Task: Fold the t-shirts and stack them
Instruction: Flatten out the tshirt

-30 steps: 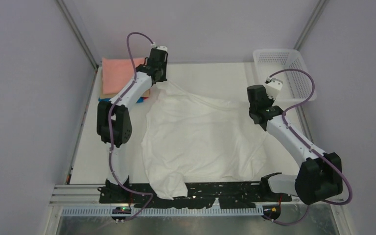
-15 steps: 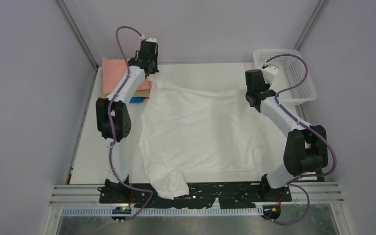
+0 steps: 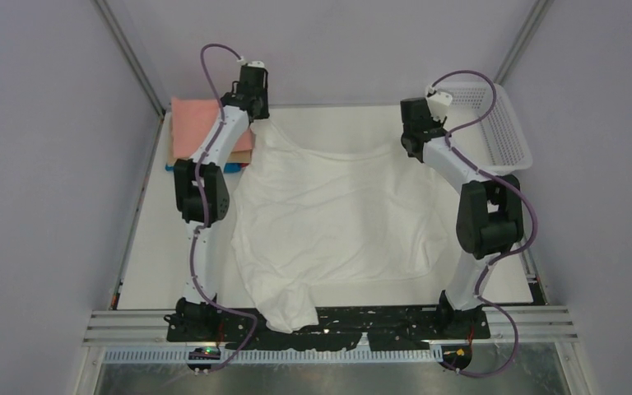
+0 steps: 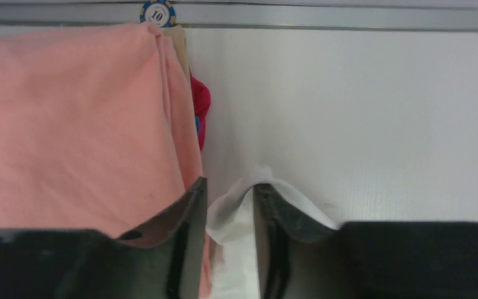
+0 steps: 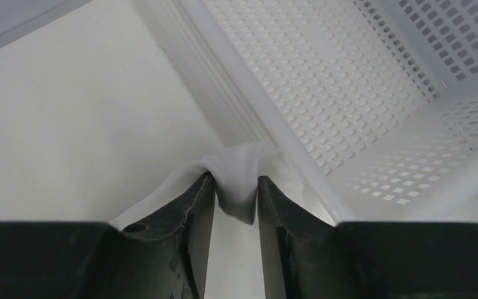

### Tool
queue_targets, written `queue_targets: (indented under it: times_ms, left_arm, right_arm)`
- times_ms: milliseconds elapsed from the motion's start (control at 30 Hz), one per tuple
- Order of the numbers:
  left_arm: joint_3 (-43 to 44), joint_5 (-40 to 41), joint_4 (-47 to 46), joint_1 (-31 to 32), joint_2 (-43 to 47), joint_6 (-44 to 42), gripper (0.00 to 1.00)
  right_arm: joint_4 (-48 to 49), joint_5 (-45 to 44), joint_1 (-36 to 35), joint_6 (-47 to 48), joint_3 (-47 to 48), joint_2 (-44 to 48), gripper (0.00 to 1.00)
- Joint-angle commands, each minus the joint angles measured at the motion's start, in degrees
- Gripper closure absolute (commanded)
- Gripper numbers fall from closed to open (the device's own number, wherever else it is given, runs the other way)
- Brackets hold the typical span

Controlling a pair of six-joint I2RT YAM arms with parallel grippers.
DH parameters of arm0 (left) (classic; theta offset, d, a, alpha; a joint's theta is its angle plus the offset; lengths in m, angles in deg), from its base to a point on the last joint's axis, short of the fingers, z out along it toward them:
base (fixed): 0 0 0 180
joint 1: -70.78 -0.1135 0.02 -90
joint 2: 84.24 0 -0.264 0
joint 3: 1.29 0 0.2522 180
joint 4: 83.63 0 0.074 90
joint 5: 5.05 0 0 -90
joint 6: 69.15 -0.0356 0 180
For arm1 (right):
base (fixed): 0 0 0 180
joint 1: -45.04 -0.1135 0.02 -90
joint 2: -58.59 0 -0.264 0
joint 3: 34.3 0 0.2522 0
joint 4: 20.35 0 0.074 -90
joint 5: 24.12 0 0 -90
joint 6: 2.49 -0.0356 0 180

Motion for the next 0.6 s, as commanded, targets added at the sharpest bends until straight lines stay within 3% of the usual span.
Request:
queue_targets:
  times_ms: [0,67,100,233,267,300,567]
  left_arm:
    - [7.2,-0.4,1.0,-0.3,-1.4,1.4,0.4]
    - [9.3,-1.8,1.9,-0.3,-1.2,1.9,0.07]
    - [9.6,-2.7,1.8,-0.3,-0.5,2.3,0.01]
    - [6.5,-7.4,1.2,-0.3,4.9,5.4,0.0]
    - [4.7,-8.9,1.1,-0.3,6.5,6.3,0.0]
    - [2.5,-10.3,1.1,-0.3,8.0,7.1,0.0]
    - [-13.5,-18.1,3.5,-0.1,13.5,15.5,0.0]
  right_arm:
    - [0.6,-5.3,0.4,2.6,6.7,-1.3,0.51]
    - [-0.4,-4.5,0.4,3.0,8.8,-1.4,0.37]
    - [-0.7,-2.9,0.4,3.1,9.3,-0.7,0.33]
    - [-1.0,5.5,0.2,3.6,7.9,2.9,0.17]
    - [-1.1,7.2,0.1,3.6,7.2,4.4,0.06]
    - [-1.1,10.2,-0.3,3.5,5.5,5.1,0.03]
    - [2.1,25.2,-2.4,-0.3,-9.7,11.5,0.05]
